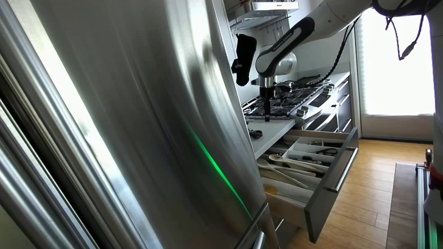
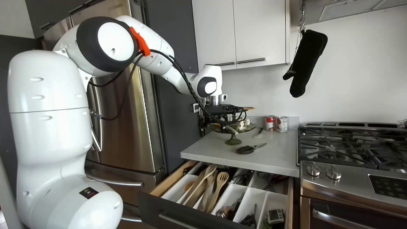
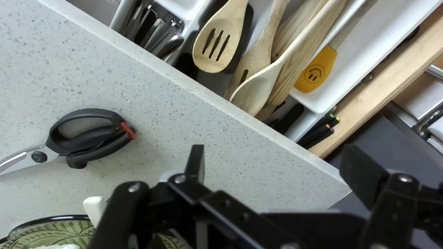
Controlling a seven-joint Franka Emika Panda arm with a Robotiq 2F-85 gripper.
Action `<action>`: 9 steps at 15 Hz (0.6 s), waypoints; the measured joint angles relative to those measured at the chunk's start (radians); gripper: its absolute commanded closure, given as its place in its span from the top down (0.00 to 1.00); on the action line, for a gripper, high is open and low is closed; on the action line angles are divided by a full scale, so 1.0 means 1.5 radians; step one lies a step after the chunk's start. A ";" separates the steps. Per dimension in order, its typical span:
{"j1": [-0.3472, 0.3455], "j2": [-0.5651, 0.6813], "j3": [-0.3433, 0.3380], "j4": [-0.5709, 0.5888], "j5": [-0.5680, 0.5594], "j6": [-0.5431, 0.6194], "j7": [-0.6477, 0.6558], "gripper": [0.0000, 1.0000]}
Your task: Move the serving spoon to the right
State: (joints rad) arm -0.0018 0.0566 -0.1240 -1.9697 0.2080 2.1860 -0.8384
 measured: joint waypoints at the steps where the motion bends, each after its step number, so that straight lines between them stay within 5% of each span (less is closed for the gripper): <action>1: -0.004 0.002 0.002 0.003 0.000 0.006 0.003 1.00; 9: -0.056 0.085 0.026 0.067 0.069 0.128 -0.088 1.00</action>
State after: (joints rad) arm -0.0858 0.1839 -0.0849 -1.8694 0.3118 2.3780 -0.9698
